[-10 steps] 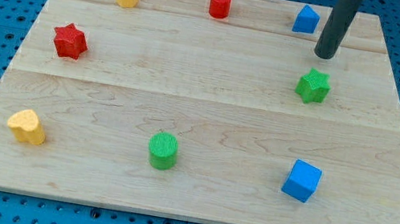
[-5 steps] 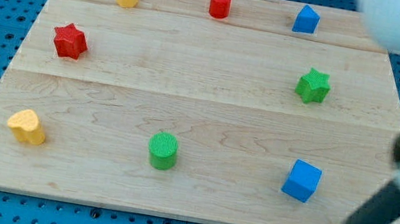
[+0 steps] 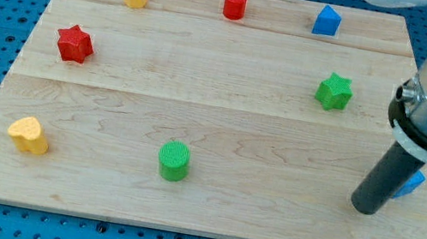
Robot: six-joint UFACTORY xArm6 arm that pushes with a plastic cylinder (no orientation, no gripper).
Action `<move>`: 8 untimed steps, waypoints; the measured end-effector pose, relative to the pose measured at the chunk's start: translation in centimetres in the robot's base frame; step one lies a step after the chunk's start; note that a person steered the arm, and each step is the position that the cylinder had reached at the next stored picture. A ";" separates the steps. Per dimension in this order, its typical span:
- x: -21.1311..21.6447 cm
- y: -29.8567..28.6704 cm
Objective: Move the blue cube and green circle towards the green star
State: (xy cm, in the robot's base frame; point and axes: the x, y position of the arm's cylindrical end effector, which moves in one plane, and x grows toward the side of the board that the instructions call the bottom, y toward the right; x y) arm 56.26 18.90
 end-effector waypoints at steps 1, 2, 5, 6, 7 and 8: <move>0.7 7.2; -3.3 7.4; -11.7 10.6; -11.7 12.8; -11.4 14.5; -10.4 15.6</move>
State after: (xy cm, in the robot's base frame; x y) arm 45.86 34.50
